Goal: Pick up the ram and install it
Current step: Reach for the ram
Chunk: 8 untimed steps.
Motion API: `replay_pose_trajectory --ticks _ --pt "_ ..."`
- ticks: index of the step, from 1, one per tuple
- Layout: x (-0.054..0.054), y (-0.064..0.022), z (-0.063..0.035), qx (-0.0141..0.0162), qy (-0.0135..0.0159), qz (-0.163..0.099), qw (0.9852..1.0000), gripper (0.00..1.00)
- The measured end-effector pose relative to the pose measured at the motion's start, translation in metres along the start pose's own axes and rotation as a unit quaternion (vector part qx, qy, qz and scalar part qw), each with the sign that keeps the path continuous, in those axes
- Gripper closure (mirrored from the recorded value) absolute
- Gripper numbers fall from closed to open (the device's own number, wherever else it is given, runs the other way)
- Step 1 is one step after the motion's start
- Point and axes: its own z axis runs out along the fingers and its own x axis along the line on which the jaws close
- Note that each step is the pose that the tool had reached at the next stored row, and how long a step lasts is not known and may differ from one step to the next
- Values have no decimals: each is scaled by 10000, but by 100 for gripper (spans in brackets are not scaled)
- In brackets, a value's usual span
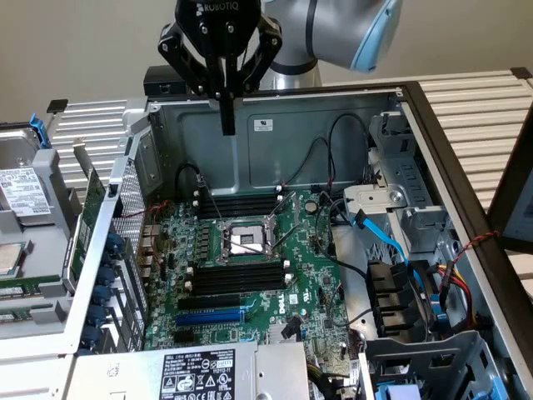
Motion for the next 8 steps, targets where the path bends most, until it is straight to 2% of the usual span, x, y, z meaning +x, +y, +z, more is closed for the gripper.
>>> replay_pose_trajectory --ticks 8 --pt "353 -28 -8 0 0 0 10000 89"
